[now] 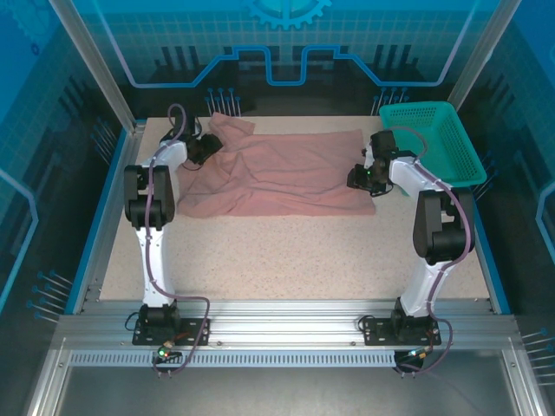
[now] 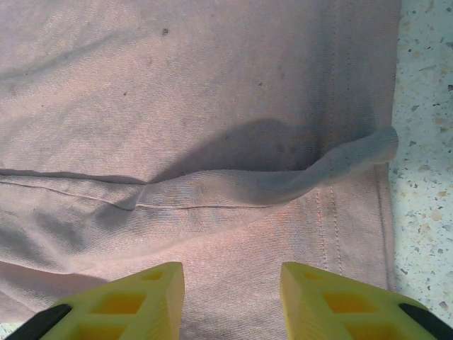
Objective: Fold the inside-out t-shirt
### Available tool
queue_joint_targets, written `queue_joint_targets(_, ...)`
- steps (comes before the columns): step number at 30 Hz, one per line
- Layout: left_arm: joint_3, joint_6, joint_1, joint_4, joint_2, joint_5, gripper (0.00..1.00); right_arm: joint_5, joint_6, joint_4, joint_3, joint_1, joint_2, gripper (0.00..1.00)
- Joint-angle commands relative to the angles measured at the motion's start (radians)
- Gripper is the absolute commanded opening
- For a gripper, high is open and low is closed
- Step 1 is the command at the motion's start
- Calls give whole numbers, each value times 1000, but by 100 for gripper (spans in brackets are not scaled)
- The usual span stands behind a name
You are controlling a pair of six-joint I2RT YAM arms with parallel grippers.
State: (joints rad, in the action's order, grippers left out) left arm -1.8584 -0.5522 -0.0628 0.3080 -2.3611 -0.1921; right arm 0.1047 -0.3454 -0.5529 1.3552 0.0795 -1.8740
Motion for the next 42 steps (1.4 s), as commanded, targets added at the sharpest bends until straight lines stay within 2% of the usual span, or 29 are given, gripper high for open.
queue_joint_targets(1, 20, -28, -9, -1, 51, -4, 54, 0, 19, -12, -6, 10, -4, 41)
queue_joint_targets(7, 366, -39, -9, -129, 321, 8, 57, 29, 40, -1, -23, 25, 5, 42)
queue_joint_targets(11, 619, -89, -6, -245, 466, -51, 58, 72, 21, 11, -56, 33, 9, 41)
queue_joint_targets(14, 724, -134, -5, -287, 483, -123, 58, 54, -4, -11, -52, 25, -23, 41)
queue_joint_targets(17, 789, -137, -3, -293, 482, -149, 58, 41, -29, -39, -58, -6, -48, 39)
queue_joint_targets(21, 855, -85, -13, -243, 504, -80, 58, -5, -24, -83, -70, -43, -58, 37)
queue_joint_targets(28, 958, -37, -47, -199, 591, 45, 59, -186, 12, -194, -44, -60, -104, 32)
queue_joint_targets(36, 1038, -54, -49, -245, 677, 68, 60, -363, 3, -217, -71, -60, -74, 26)
queue_joint_targets(42, 1040, -85, -44, -259, 774, 8, 63, -254, 44, -125, -126, 5, 89, 31)
